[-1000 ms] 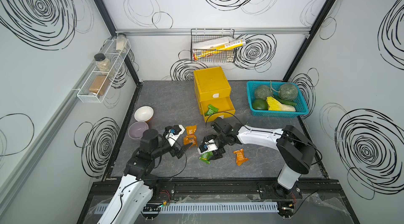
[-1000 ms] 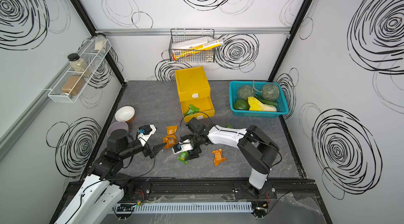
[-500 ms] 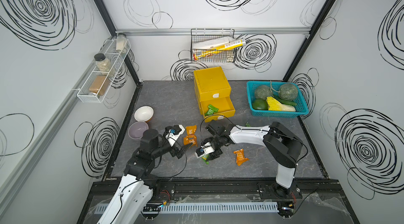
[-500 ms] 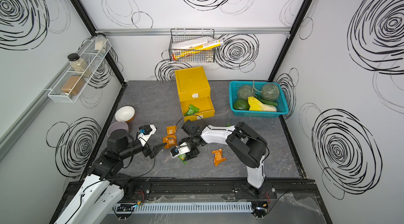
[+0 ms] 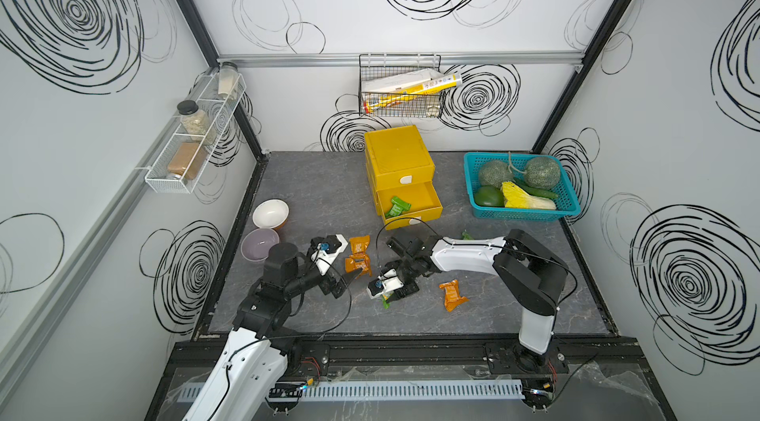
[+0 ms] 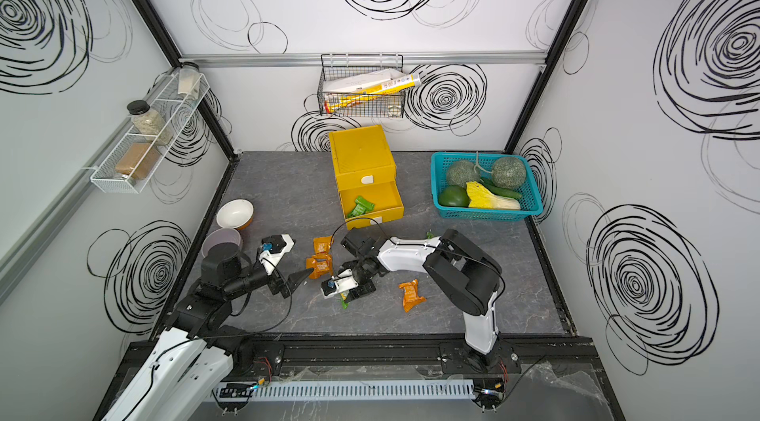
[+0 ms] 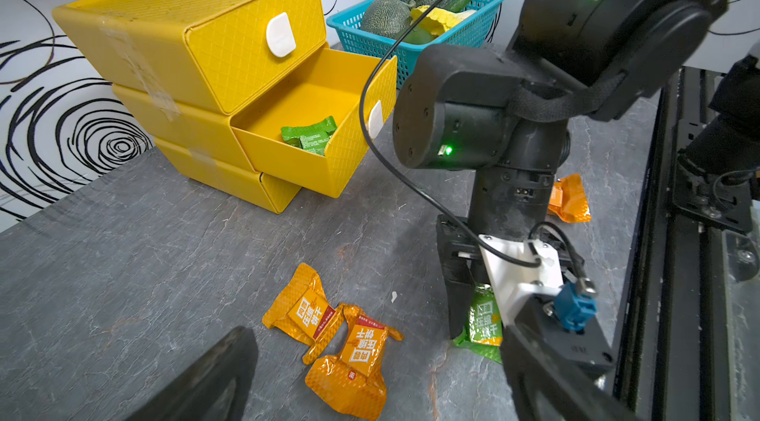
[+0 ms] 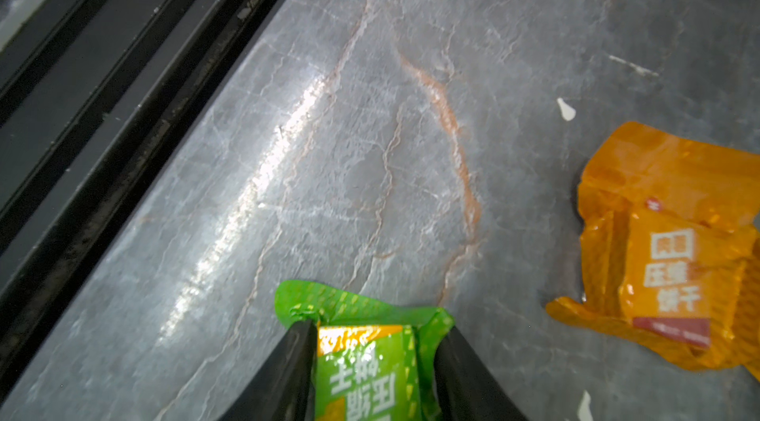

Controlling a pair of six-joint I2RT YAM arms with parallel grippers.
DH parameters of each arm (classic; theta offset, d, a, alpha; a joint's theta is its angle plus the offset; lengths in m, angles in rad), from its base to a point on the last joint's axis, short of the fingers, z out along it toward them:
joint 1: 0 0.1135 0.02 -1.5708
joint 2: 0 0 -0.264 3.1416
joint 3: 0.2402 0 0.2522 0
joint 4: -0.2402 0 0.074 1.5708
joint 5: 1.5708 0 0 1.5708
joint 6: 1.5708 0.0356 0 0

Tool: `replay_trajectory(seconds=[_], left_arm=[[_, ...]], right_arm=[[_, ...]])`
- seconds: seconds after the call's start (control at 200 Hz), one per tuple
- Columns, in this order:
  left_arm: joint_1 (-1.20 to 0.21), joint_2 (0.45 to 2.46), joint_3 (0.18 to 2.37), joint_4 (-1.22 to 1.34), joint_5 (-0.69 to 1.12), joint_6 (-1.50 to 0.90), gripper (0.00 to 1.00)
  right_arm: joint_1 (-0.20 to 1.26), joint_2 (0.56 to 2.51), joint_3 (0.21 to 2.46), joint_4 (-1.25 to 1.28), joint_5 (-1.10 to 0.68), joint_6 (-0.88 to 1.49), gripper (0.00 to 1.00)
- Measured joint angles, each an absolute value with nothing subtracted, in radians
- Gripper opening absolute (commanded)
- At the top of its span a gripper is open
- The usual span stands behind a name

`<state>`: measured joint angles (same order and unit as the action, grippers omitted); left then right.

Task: Place the cookies into the drawer by color
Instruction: Pick up the cookie at the center of the board, then place the cookie in the drawer.

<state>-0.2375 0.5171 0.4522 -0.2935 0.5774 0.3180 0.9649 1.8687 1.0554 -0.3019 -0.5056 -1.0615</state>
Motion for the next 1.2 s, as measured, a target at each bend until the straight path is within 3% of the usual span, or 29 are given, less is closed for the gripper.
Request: replay_trajectory(seconds=[0.115, 0.215, 0.33, 0.38, 1.201], left_arm=[[-0.236, 0.516, 0.452, -0.293, 0.577, 0.318, 0.99], [-0.236, 0.513, 0.452, -0.292, 0.577, 0.318, 0.99], [-0.236, 0.511, 0.452, -0.293, 0.578, 0.318, 0.99], [-0.236, 0.511, 0.452, -0.292, 0.575, 0.318, 0.99], [-0.242, 0.504, 0.452, -0.291, 0.58, 0.32, 0.99]], right_arm=[[0.965, 1.846, 1.027, -0.303, -0.485, -1.058, 0.55], [0.965, 1.824, 1.0, -0.29, -0.467, -1.045, 0.48], [0.966, 1.799, 0.985, -0.283, -0.447, -1.02, 0.22], [0.966, 1.793, 0.984, -0.28, -0.437, -1.024, 0.16], [0.932, 1.483, 0.881, -0.179, -0.255, -0.7, 0.16]])
